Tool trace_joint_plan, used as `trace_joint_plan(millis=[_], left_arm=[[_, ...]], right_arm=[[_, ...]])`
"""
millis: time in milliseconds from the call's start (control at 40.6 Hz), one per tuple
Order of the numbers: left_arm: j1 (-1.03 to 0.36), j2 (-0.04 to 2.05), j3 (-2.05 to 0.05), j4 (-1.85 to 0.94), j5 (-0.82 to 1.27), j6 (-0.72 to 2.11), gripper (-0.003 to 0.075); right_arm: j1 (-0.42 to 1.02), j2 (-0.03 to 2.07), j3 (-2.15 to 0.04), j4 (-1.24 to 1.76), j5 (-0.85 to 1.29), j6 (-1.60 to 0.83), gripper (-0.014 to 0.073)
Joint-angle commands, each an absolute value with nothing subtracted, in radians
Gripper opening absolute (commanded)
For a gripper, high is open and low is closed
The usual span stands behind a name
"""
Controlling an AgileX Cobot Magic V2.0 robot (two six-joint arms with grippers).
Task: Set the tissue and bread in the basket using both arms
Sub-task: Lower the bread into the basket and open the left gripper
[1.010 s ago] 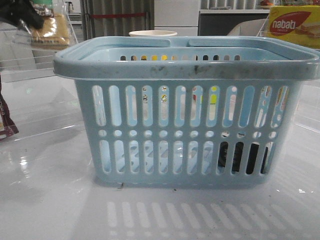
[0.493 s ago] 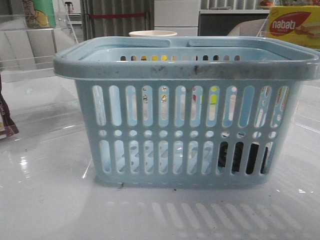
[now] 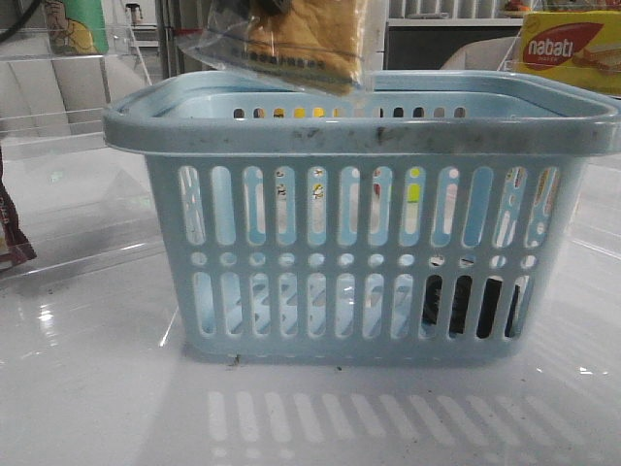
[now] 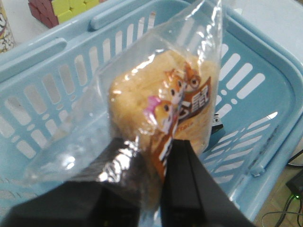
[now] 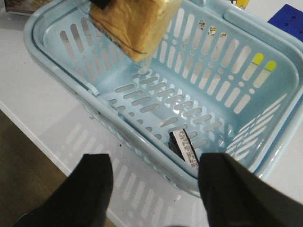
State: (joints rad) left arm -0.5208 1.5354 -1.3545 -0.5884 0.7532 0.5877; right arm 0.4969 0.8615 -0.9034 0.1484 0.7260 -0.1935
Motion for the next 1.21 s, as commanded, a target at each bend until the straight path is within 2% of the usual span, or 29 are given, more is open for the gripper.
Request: trace_joint_plan(millis=[0, 74, 123, 271, 493, 640, 911, 1182], left_arm=[[-0.528, 1.516, -1.381, -0.628, 0.678, 0.591, 0.0374], [-0.528, 1.520, -1.381, -0.631, 0.678, 0.591, 0.0471], [-0.528, 1.518, -1.381, -0.631, 0.678, 0.591, 0.0503], [-0.525, 1.472, -1.381, -0.628, 0.691, 0.591, 0.0488], [-0.525, 1.338, -1.375, -0.563, 0.816, 0.576, 0.0488], [-0.525, 1.220, -1.279, -0.497, 0.845, 0.520, 0.0488], [-0.525, 0.959, -1.054, -0.167, 0.831, 0.266, 0.0488], [-0.525, 0.689, -0.892, 0.079, 0.779, -0.029, 0.0488]], right_arm=[[0.498, 0.854, -0.931, 0.159, 0.652, -0.202, 0.0507], [0.498, 0.854, -0.931, 0.159, 0.652, -0.202, 0.0507], [0.498, 0.854, -0.931, 0.159, 0.652, -0.202, 0.0507], [0.498, 0.854, -0.931, 0.159, 0.652, -0.202, 0.0507], [0.498, 0.854, -0.931, 0.159, 0.652, -0.202, 0.0507], [0.498, 0.854, -0.931, 0.159, 0.652, -0.202, 0.0507], [0.497, 0.854, -0.931, 0.133, 0.697, -0.196, 0.0507], [0.497, 0.745, -0.909, 0.027, 0.814, -0.017, 0.0507]])
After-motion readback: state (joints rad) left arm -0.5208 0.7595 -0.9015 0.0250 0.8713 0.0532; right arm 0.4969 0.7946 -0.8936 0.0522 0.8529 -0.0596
